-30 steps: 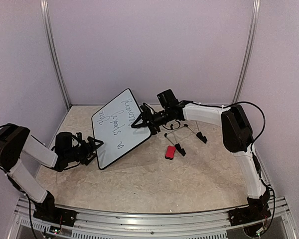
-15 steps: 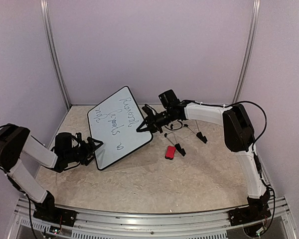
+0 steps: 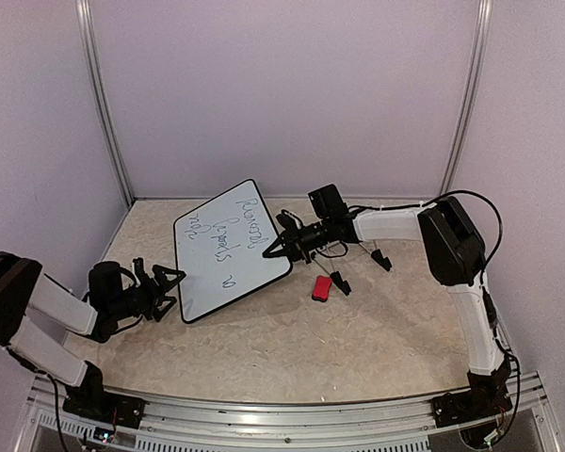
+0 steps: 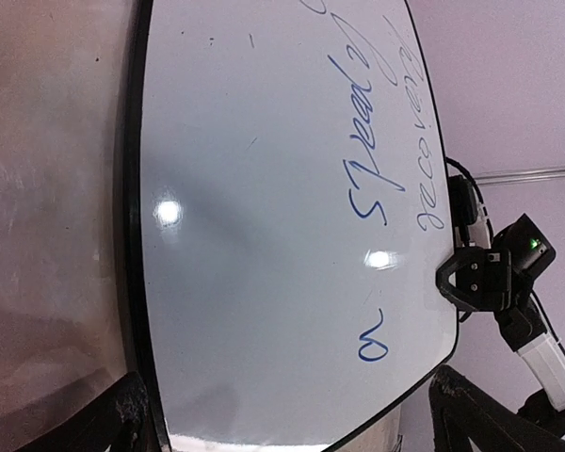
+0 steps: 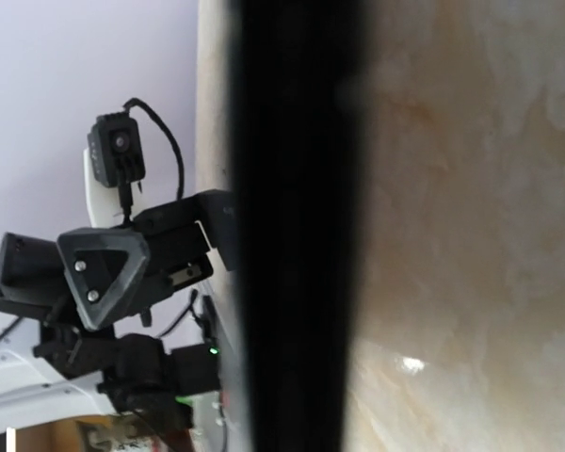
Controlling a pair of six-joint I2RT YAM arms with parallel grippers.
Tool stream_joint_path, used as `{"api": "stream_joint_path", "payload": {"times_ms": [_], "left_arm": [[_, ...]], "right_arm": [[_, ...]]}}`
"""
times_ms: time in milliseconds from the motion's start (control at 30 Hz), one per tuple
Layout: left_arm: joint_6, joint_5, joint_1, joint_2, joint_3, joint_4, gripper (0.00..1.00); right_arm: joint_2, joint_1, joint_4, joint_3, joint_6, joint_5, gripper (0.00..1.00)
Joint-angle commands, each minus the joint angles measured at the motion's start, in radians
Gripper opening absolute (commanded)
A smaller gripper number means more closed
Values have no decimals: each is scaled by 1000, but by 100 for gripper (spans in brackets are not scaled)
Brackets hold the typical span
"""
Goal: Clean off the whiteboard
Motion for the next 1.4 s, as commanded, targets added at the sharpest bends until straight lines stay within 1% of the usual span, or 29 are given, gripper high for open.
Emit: {"api": "stream_joint_path", "payload": {"times_ms": [0, 233, 400, 467, 567, 633, 667, 833, 900, 967, 1167, 1233, 1267, 1367], "left_arm": [[-15, 37, 23, -5, -9, 68, 99], [-23, 65, 63, 2, -6, 92, 99], [1, 76, 88, 1, 24, 62, 99], [-7, 83, 93, 17, 39, 82, 99], [-71, 114, 111, 72, 47, 217, 99], [-148, 143, 119, 119, 57, 365, 98], [-170, 157, 119, 143, 66, 404, 96], [-345, 222, 107, 314, 127, 754, 90], [-402, 239, 98, 364, 154, 834, 88], [-414, 243, 90, 401, 181, 844, 85], [-388, 235, 63, 390, 256, 774, 78], [-380, 240, 49, 388, 281, 755, 73], [-377, 240, 43, 388, 290, 750, 67], [-369, 240, 27, 385, 306, 736, 42]], "right_arm": [[-102, -19, 357, -38, 144, -87, 0], [-148, -25, 399, -28, 167, -90, 0], [-176, -26, 431, -35, 172, -105, 0], [-192, -26, 455, -46, 180, -113, 0], [-216, -26, 456, -66, 168, -116, 0], [-231, -26, 451, -83, 156, -116, 0], [-239, -26, 452, -91, 151, -117, 0], [-282, -26, 460, -150, 126, -128, 0], [-301, -25, 452, -170, 108, -126, 0], [-314, -26, 449, -187, 98, -125, 0], [-350, -20, 448, -227, 81, -131, 0], [-359, -20, 448, -235, 80, -132, 0], [-362, -21, 448, -239, 79, -131, 0], [-372, -21, 448, -248, 76, -127, 0]]}}
